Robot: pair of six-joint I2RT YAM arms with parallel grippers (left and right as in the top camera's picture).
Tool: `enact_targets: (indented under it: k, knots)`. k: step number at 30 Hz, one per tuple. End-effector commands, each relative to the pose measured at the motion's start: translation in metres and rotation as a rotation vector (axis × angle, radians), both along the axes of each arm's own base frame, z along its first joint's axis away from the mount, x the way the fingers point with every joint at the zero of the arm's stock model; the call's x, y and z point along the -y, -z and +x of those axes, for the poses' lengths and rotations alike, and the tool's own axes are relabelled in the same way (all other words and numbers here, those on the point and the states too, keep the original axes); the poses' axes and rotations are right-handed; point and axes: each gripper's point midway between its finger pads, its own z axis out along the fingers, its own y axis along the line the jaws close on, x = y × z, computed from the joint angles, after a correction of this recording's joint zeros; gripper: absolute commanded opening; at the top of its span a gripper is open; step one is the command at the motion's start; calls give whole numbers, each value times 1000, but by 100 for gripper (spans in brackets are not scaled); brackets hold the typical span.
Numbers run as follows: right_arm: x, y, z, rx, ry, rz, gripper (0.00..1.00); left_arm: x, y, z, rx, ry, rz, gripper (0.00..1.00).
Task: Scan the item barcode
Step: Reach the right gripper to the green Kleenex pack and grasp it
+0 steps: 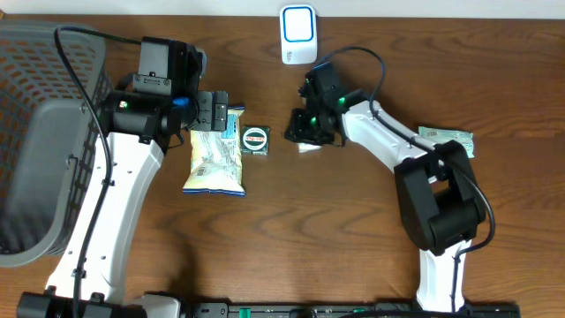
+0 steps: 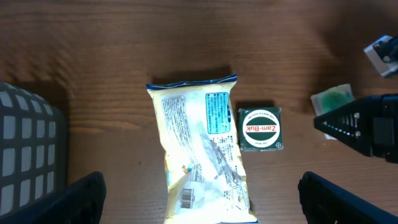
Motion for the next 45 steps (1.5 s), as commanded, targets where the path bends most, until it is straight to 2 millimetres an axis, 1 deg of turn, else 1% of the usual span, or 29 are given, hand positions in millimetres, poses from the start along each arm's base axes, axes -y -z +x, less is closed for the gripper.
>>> enact_targets:
  k: [1, 5, 8, 12, 13, 17, 19, 21, 24, 26, 27, 28, 30, 31, 33, 36, 38, 42, 45]
  knots:
    - [24, 11, 2, -1, 6, -87, 31, -3, -3, 1, 8, 7, 13, 98]
    - [37, 5, 4, -5, 1, -101, 31, -3, -3, 1, 8, 7, 13, 98]
    - [47, -7, 8, 19, -19, -125, 32, -3, -3, 1, 8, 7, 13, 98]
    - [70, -25, 15, 53, -45, -204, 34, -3, -3, 1, 8, 7, 13, 97]
    - [76, -29, 15, 52, -52, -227, 35, -3, -3, 1, 8, 7, 13, 98]
    - [89, -41, 14, 45, -104, -253, 36, -3, -3, 1, 8, 7, 13, 98]
    - [88, -45, 14, 48, -131, -241, 36, -3, -3, 1, 8, 7, 13, 98]
    - [81, -48, 12, 63, -183, -207, 36, -3, -3, 1, 8, 7, 13, 98]
    - [73, -48, 7, 55, -201, -196, 33, -3, -3, 1, 8, 7, 13, 98]
    - [62, -46, 1, 46, -226, -178, 31, -3, -3, 1, 9, 6, 13, 98]
    - [56, -45, -4, 42, -242, -177, 30, -3, -3, 1, 8, 7, 13, 98]
    - [49, -39, -12, 27, -261, -194, 26, -3, -3, 1, 8, 7, 13, 98]
    - [51, -27, -20, 2, -243, -252, 21, -3, -3, 1, 8, 7, 13, 98]
    - [56, -22, -22, -9, -224, -287, 19, -3, -3, 1, 8, 7, 13, 98]
    - [71, -10, -26, -30, -171, -376, 18, -3, -3, 1, 8, 7, 13, 98]
    - [91, 0, -28, -49, -129, -450, 17, -3, -3, 1, 8, 7, 13, 98]
    - [105, 4, -27, -58, -107, -481, 16, -3, -3, 1, 8, 7, 13, 98]
    - [134, 4, -16, -64, -38, -514, 15, -3, -3, 1, 8, 7, 13, 98]
    - [153, 3, -3, -57, 26, -500, 14, -3, -3, 1, 8, 7, 13, 98]
